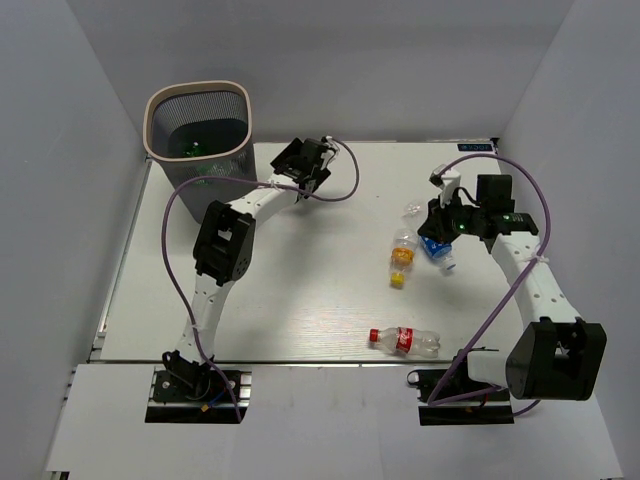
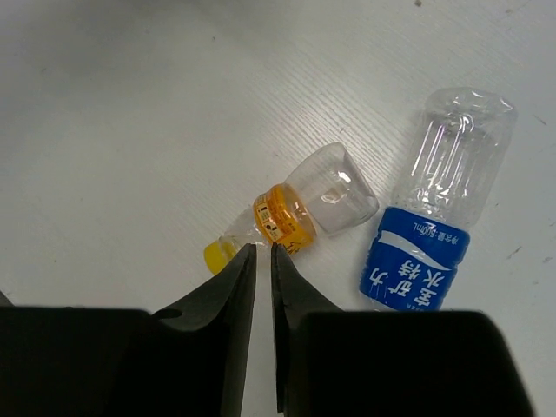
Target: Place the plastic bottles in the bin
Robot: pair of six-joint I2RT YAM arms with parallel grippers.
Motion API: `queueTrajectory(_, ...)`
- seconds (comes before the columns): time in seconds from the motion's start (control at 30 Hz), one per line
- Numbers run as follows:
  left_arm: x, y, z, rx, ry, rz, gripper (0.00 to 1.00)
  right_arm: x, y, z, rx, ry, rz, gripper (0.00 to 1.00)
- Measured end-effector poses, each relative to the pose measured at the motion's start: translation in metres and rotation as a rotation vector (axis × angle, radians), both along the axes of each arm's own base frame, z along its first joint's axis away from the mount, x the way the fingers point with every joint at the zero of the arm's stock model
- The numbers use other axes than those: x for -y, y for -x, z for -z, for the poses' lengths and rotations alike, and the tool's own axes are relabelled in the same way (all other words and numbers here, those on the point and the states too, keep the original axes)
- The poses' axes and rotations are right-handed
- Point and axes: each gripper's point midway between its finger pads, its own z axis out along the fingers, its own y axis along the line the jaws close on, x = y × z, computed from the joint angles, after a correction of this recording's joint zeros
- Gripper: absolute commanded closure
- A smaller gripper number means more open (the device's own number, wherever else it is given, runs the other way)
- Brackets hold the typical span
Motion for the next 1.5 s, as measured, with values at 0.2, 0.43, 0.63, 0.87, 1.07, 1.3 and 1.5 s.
queueTrajectory(0.2, 0.007, -0.01, 0.009, -0.031, 0.066, 0.058, 0.0, -0.001, 0.001, -0.002, -0.018, -0.005, -0.003, 0.8)
queueTrajectory(0.43, 0.021, -0.022, 0.026, -0.078, 0.169, 0.147, 0.0, -0.002, -0.001, -0.008, -0.011, -0.015, 0.002, 0.8)
queueTrajectory(0.63, 0.009, -0.033, 0.053, -0.138, 0.267, 0.158, 0.0, -0.002, 0.0, -0.008, -0.023, -0.025, 0.012, 0.8)
queueTrajectory(0.87, 0.007, -0.034, 0.062, -0.176, 0.375, 0.186, 0.3, -0.005, 0.0, -0.009, -0.041, -0.051, 0.028, 0.53)
queueTrajectory(1.07, 0.04, -0.013, 0.06, -0.225, 0.452, 0.275, 0.58, -0.007, -0.001, -0.009, -0.044, -0.074, 0.041, 0.1)
queueTrajectory(1.3, 0.089, 0.028, 0.026, -0.291, 0.556, 0.369, 0.63, 0.01, -0.018, 0.002, -0.035, -0.023, 0.165, 0.1)
queueTrajectory(1.5, 0.113, 0.037, -0.125, -0.093, 0.763, 0.449, 0.63, 0.028, -0.035, 0.018, -0.059, 0.026, 0.296, 0.2)
